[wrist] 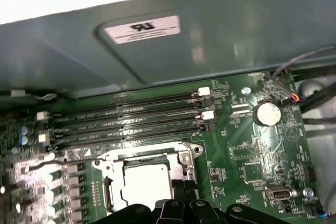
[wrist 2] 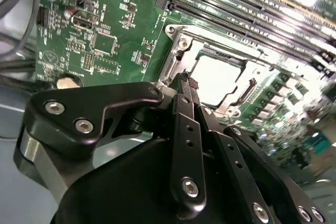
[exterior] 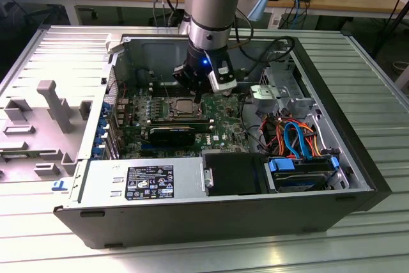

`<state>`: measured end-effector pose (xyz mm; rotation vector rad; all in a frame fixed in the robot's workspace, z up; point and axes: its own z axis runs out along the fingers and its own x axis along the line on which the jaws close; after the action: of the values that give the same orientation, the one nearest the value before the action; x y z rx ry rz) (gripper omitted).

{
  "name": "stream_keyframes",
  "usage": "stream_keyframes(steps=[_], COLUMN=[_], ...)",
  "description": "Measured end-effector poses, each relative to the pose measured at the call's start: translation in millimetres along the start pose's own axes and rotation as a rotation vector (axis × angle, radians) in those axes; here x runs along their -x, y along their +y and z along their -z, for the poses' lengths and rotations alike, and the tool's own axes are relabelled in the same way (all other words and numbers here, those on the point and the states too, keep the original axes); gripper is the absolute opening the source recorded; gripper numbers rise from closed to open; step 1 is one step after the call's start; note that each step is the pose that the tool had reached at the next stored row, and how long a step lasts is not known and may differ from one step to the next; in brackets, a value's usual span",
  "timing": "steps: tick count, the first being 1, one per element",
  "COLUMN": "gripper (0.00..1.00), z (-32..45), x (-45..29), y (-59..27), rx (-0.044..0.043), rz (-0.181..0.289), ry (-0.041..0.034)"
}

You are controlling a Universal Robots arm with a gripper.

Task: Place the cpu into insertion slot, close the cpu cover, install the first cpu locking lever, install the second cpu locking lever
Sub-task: 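Install the first cpu locking lever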

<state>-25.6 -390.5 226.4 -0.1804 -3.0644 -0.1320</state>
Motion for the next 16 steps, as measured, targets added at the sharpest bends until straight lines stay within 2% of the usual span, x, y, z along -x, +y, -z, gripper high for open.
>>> stream_keyframes(steps=[4,6,8,13,15,16], gripper=[0.11,0.11,0.11,0.11,0.11,0.11], z=[-0.1,-0.2,-0.2,-0.3,-0.4,-0.4], x=[0.0,0.1,0.0,0.0,-0.1,-0.1], y=[0.0,0.0,0.0,0.5,1.3,1.7], rx=[-0.0064,-0.0151,-0.0211,-0.0384,-0.0594,-0.0658], rz=[0.071,0.11,0.169,0.229,0.24,0.242], ry=[0.0057,0.0084,0.0128,0.0173,0.018,0.0182])
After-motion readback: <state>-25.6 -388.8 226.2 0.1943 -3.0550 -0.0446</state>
